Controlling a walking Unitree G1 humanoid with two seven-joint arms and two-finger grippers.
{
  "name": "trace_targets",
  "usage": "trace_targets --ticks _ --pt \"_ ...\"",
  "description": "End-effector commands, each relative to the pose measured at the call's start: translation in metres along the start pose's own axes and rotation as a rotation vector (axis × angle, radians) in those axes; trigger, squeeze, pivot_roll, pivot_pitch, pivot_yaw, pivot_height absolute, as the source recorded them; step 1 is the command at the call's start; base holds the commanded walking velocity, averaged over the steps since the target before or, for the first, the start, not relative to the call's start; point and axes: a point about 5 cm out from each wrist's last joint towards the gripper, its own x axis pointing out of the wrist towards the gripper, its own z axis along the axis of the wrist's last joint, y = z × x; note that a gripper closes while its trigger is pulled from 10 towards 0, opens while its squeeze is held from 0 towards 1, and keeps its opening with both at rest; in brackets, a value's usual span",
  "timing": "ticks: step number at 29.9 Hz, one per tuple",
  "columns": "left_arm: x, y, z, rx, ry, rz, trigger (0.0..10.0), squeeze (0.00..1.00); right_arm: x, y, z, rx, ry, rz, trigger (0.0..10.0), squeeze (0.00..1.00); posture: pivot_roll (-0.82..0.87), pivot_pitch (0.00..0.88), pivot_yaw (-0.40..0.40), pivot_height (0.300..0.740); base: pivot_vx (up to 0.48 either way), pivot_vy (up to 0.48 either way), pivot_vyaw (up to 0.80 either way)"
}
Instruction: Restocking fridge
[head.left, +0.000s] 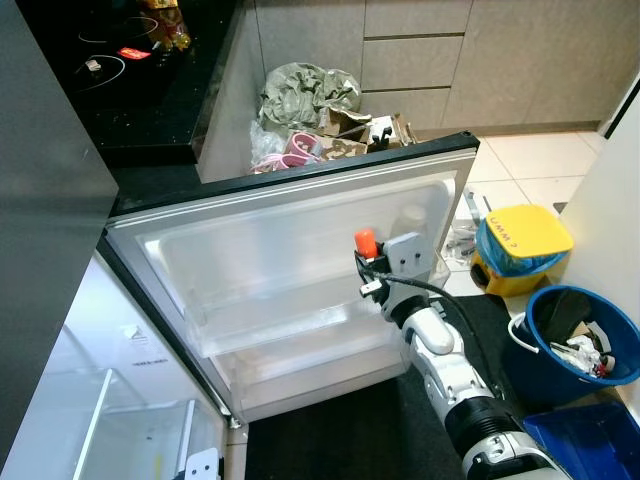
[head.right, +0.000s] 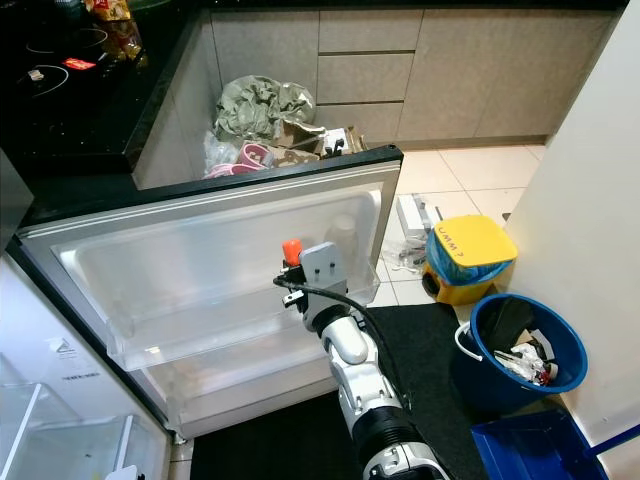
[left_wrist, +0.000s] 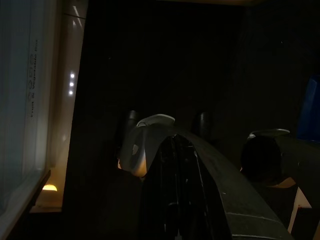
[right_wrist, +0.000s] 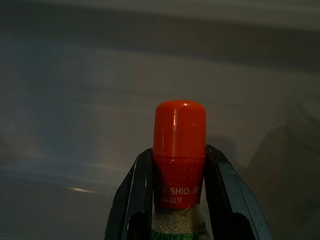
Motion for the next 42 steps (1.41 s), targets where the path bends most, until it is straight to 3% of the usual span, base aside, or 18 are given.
trace_targets --ticks 1,6,15,21,22,28,29,31,32,33,34,35,36,38,39,42 --pt "-0.002 0.0 -0.009 -0.009 0.02 0.001 10.0 0.0 -0.005 0.0 -0.008 -0.02 0.027 -0.016 0.0 0.0 -0.03 0.115 -0.021 0.74 0.0 0.0 0.0" --pt "-0.002 0.0 -0.01 -0.009 0.024 0.0 10.0 0.0 -0.012 -0.006 -0.022 -0.07 0.082 -0.064 0.0 0.0 -0.03 0.121 -0.015 0.74 0.0 0.0 0.0" --pt "-0.003 0.002 -0.008 -0.004 0.02 0.004 10.0 0.0 -0.016 -0.018 -0.032 0.023 0.121 -0.154 0.0 0.0 -0.02 0.122 -0.006 0.74 0.0 0.0 0.0" --pt "-0.003 0.003 -0.007 0.001 0.019 0.006 10.0 0.0 -0.015 -0.022 -0.033 0.026 0.123 -0.178 0.0 0.0 -0.02 0.123 -0.005 0.74 0.0 0.0 0.0" --pt "-0.003 0.003 -0.007 0.001 0.02 0.007 10.0 0.0 -0.015 -0.022 -0.033 0.007 0.121 -0.174 4.2 0.0 -0.02 0.123 -0.005 0.74 0.0 0.0 0.0" --pt "-0.003 0.004 -0.008 0.001 0.023 0.008 10.0 0.0 -0.015 -0.021 -0.033 -0.037 0.119 -0.152 4.5 0.0 -0.02 0.123 -0.005 0.74 0.0 0.0 0.0" --pt "-0.003 0.003 -0.008 0.001 0.023 0.007 10.0 0.0 -0.015 -0.02 -0.033 -0.041 0.118 -0.138 10.0 0.0 -0.02 0.123 -0.005 0.74 0.0 0.0 0.0" --pt "-0.003 0.003 -0.009 0.001 0.024 0.007 10.0 0.0 -0.015 -0.018 -0.033 -0.05 0.113 -0.119 10.0 0.01 -0.02 0.124 -0.003 0.74 0.0 0.0 0.0" --pt "-0.003 0.003 -0.009 0.001 0.025 0.006 10.0 0.0 -0.015 -0.017 -0.033 -0.052 0.111 -0.108 10.0 0.12 -0.02 0.124 -0.003 0.74 0.0 0.0 0.0" --pt "-0.003 0.003 -0.009 0.001 0.025 0.006 10.0 0.0 -0.015 -0.017 -0.033 -0.052 0.111 -0.108 10.0 0.12 -0.02 0.124 -0.003 0.74 0.0 0.0 0.0" --pt "-0.003 0.003 -0.009 0.001 0.025 0.006 10.0 0.0 -0.015 -0.017 -0.033 -0.053 0.109 -0.107 10.0 0.56 -0.02 0.123 -0.005 0.74 0.0 0.0 0.0" --pt "-0.003 0.003 -0.009 0.002 0.025 0.006 10.0 0.0 -0.014 -0.017 -0.032 -0.054 0.107 -0.107 10.0 0.8 -0.02 0.123 -0.005 0.74 0.0 0.0 0.0" --pt "-0.003 0.003 -0.009 0.002 0.026 0.006 10.0 0.0 -0.014 -0.017 -0.032 -0.053 0.102 -0.109 10.0 0.88 -0.02 0.123 -0.005 0.74 0.0 0.0 0.0" --pt "-0.003 0.003 -0.009 0.003 0.026 0.006 10.0 0.0 -0.014 -0.017 -0.031 -0.052 0.098 -0.11 10.0 0.88 -0.02 0.123 -0.005 0.74 0.0 0.0 0.0" --pt "-0.003 0.003 -0.009 0.003 0.026 0.006 10.0 0.0 -0.014 -0.017 -0.03 -0.049 0.094 -0.115 10.0 0.82 -0.02 0.123 -0.005 0.74 0.0 0.0 0.0" --pt "-0.003 0.003 -0.008 0.002 0.026 0.007 10.0 0.0 -0.012 -0.019 -0.028 -0.058 0.086 -0.131 10.0 0.04 -0.02 0.123 -0.005 0.74 0.0 0.0 0.0"
